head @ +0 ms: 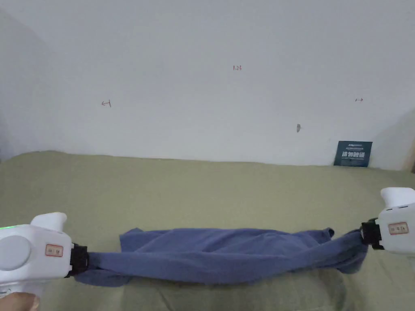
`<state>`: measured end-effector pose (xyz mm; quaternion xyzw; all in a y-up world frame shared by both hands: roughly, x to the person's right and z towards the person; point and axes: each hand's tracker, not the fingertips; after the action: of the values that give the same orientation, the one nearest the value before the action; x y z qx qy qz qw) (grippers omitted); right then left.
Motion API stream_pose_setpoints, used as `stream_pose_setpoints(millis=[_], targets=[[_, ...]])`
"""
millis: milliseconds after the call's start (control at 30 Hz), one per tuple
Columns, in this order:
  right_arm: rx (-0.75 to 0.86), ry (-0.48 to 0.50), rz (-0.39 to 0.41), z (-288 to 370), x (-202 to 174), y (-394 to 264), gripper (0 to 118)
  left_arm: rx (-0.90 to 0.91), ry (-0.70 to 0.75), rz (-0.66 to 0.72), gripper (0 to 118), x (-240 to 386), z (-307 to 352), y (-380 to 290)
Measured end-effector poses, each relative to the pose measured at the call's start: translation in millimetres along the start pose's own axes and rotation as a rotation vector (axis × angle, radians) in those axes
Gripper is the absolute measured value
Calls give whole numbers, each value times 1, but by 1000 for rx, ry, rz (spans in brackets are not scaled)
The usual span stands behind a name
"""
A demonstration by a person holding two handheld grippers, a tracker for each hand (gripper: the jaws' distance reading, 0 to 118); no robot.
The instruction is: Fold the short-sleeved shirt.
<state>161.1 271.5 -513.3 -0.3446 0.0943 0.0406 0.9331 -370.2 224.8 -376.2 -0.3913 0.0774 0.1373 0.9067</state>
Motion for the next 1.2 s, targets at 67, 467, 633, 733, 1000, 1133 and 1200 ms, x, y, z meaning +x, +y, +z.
stream_pose_setpoints(millis=[67,467,633,733,1000,1133,1200], targets=[[-15,-1,-7,12,4,-21,0,-23,-16,0,2,-8,0,-20],[-142,11,-29,73,25,-144,0,-83,-12,-76,2,-11,48,-133],[-251,7,-34,66,35,-201,0,-148,5,-92,2,-20,51,-177],[-273,4,-52,63,41,-221,0,-170,-10,-78,2,-24,51,-191],[-313,-17,-83,54,50,-235,0,-178,-1,-79,4,-24,43,-205],[-321,-3,-136,59,47,-230,63,-187,39,-70,104,-19,44,-202],[-363,26,-91,64,44,-226,94,-191,2,-50,106,-17,57,-200]])
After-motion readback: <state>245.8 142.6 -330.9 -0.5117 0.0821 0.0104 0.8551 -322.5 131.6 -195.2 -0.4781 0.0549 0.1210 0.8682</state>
